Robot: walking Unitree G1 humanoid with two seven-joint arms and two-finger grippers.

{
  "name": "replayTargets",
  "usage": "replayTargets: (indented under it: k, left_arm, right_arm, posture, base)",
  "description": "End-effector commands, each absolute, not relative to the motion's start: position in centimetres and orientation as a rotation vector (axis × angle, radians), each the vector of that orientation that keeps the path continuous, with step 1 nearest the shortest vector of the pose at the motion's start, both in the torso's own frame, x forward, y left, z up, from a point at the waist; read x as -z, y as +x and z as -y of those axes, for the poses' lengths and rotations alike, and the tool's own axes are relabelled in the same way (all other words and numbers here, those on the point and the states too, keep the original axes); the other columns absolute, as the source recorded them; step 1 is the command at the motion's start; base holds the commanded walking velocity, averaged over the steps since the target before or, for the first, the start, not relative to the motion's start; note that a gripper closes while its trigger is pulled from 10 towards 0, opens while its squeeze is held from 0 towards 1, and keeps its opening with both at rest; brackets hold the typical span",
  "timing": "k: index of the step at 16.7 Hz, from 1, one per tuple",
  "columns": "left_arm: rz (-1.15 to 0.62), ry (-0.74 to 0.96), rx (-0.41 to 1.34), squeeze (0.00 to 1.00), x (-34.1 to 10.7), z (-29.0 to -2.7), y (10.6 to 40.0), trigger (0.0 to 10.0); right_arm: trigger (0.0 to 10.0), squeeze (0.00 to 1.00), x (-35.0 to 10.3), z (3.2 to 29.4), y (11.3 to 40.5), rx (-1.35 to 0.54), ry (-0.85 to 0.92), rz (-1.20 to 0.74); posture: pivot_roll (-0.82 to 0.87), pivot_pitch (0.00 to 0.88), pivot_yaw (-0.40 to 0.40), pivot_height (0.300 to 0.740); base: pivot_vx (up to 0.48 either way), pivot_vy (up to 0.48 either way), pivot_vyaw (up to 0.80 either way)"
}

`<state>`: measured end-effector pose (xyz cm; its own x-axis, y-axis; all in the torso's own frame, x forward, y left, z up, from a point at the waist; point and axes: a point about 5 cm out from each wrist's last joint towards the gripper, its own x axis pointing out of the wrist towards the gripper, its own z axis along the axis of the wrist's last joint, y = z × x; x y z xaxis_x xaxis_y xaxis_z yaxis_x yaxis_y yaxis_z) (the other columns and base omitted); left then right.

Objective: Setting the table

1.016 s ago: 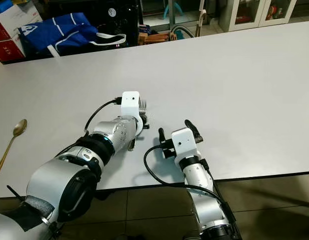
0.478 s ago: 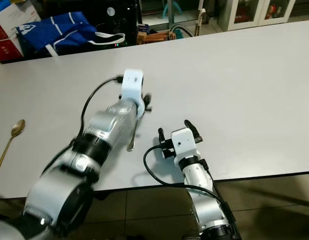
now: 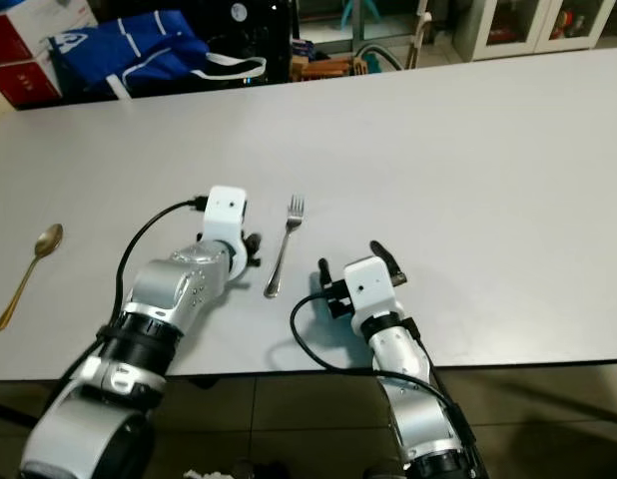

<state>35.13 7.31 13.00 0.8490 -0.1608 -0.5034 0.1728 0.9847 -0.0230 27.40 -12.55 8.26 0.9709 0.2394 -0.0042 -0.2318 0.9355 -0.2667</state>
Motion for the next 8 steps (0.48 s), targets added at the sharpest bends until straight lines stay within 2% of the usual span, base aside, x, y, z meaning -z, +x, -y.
replayTargets:
  k: [1, 8]
  left_arm:
    - [-0.558, 0.013, 0.169, 0.00, -12.7, -7.3, 34.8, 10.0]
    - [-0.718, -0.119, 0.244, 0.00, -11.4, -4.6, 32.6, 10.0]
  right_arm:
    - [10.0, 0.00, -8.1, 12.4, 27.4, -0.252, -0.263, 0.017]
    - [10.0, 0.00, -8.2, 12.9, 27.2, -0.245, -0.277, 0.013]
  posture:
    - [-0.22, 0.039, 0.150, 0.731]
    - [-0.25, 0.054, 0.150, 0.731]
  base:
    - [0.000, 0.000, 0.00]
    - [0.000, 0.000, 0.00]
